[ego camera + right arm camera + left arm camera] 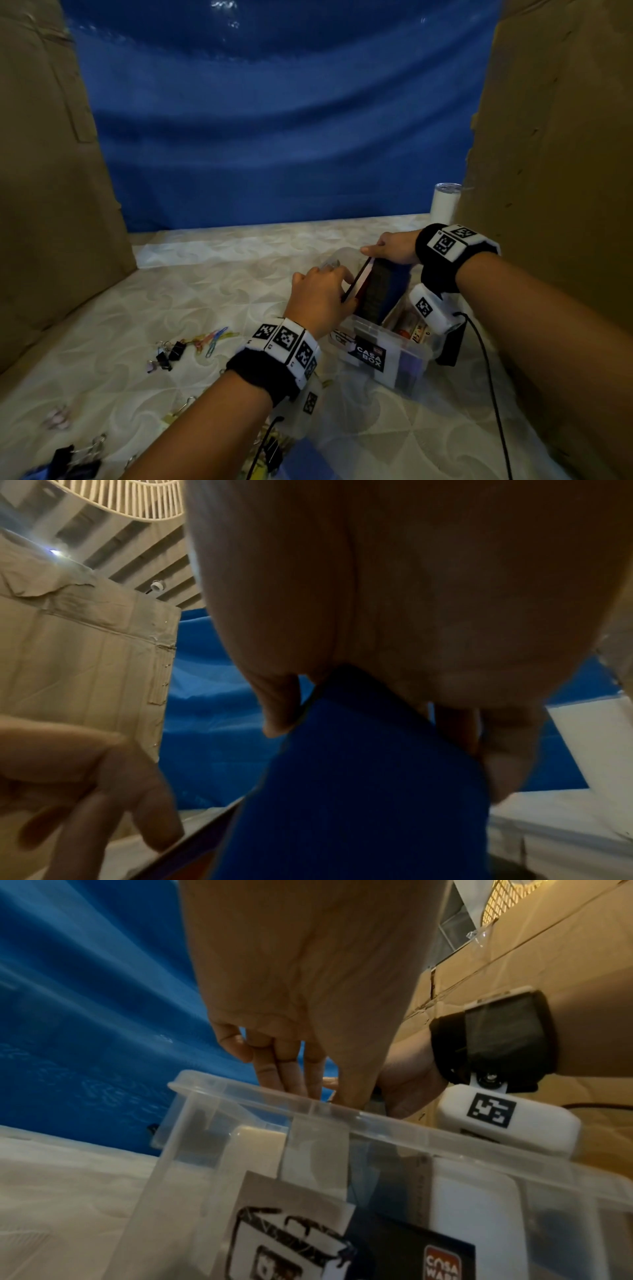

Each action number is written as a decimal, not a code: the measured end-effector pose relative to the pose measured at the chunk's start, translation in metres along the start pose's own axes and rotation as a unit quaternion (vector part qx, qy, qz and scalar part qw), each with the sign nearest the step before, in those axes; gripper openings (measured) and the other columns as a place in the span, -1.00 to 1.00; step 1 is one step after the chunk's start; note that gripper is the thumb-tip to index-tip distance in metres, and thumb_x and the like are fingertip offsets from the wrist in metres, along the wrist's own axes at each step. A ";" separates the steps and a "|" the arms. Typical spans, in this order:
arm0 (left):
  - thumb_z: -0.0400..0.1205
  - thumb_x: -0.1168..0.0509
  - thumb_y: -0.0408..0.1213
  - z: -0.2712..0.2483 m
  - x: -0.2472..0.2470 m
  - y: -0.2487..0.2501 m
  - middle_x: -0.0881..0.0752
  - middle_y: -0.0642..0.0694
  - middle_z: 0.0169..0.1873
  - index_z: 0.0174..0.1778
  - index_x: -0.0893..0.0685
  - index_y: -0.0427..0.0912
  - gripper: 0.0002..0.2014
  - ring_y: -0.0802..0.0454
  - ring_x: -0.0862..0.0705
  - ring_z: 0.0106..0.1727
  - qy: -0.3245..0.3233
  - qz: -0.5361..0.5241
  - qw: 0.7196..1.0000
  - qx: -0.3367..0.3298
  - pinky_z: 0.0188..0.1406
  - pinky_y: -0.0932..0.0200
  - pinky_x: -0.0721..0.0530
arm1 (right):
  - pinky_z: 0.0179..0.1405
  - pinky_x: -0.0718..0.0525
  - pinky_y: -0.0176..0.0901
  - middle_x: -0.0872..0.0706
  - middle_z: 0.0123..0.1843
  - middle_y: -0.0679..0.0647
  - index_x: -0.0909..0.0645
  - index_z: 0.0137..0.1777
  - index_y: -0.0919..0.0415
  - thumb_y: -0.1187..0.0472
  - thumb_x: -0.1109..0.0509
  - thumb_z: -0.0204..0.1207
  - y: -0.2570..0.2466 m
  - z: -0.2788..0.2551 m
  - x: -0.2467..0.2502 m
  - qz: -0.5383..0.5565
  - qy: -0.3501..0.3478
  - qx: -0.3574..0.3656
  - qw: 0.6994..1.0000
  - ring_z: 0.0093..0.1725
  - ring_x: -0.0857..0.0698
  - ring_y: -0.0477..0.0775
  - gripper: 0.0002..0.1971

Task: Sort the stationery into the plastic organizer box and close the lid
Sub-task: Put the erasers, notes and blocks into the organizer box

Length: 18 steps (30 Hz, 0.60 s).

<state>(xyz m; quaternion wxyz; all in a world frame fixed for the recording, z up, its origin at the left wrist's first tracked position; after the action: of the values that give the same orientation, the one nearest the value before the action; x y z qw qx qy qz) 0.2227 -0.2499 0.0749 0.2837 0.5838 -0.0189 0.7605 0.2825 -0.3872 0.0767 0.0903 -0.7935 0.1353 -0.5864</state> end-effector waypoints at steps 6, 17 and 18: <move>0.60 -0.23 0.05 0.000 -0.016 0.004 -0.53 -0.02 0.37 0.15 -0.69 0.05 -0.71 -0.10 -0.42 0.38 -0.047 0.049 0.998 -0.007 0.25 -0.09 -0.34 | 0.15 -0.56 0.05 -0.60 0.29 0.29 -0.39 0.39 0.25 -0.24 -0.28 0.54 0.017 0.012 0.004 -0.086 0.029 -0.034 0.995 0.11 -0.60 0.22 -0.38; 0.70 -0.02 -0.04 -0.004 -0.035 0.004 -0.40 0.03 0.44 0.32 -0.63 0.04 -0.62 -0.12 -0.24 0.49 -0.083 0.061 0.993 -0.052 0.44 -0.16 -0.26 | -0.29 -0.66 -0.13 -0.80 -0.17 -0.05 -0.72 -0.14 -0.16 -0.20 -0.57 0.27 0.015 0.042 -0.009 -0.267 -0.030 -0.026 0.963 -0.20 -0.72 0.11 -0.77; 0.70 -0.01 -0.05 -0.004 -0.038 0.003 -0.37 0.02 0.47 0.35 -0.61 0.04 -0.61 -0.13 -0.21 0.52 -0.092 0.056 0.993 -0.050 0.45 -0.16 -0.25 | -0.34 -0.70 -0.11 -0.77 -0.32 -0.10 -0.67 -0.33 -0.24 -0.36 -0.63 -0.01 0.038 0.081 -0.023 -0.283 -0.052 -0.041 0.957 -0.32 -0.72 0.13 -0.64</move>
<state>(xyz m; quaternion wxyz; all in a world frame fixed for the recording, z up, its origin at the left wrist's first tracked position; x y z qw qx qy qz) 0.2240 -0.2670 0.0405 0.2665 0.6342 -0.1152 0.7166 0.3492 -0.4167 0.0208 -0.1054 -0.8320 -0.0758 -0.5394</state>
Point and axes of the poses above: each hand's wrist, its own z-axis towards the middle knuckle, its own x-axis out of the back of the hand, y = z × x, the point moved 10 cm from there along z, towards the middle knuckle
